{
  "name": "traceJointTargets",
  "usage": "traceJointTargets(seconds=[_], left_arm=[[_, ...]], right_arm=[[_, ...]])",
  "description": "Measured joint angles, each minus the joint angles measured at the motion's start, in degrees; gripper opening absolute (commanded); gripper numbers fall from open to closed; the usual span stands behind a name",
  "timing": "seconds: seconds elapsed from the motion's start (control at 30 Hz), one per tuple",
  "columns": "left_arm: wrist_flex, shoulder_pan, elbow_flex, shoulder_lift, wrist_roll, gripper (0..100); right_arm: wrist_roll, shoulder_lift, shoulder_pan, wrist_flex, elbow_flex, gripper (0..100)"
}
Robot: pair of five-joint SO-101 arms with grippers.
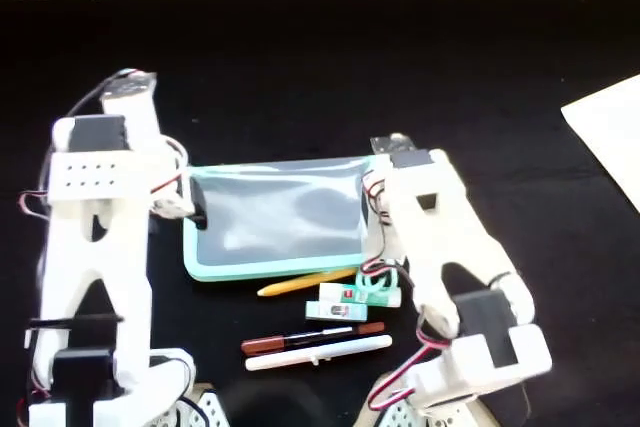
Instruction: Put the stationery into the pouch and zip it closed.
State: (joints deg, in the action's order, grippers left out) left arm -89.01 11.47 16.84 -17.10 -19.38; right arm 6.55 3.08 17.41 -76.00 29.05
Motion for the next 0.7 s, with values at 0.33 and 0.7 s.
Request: traceJointTargets(seconds=[0.33,0.7], left_arm=[[1.5,4.9,0.0,3.1,0.0,23],[1.5,4.9,0.0,3.4,0.0,23]], right_arm=[[7.2,4.0,0.4,3.1,-0.5,24.2],[7.4,11.1,-0.3,4.4,-1.3,23.9]])
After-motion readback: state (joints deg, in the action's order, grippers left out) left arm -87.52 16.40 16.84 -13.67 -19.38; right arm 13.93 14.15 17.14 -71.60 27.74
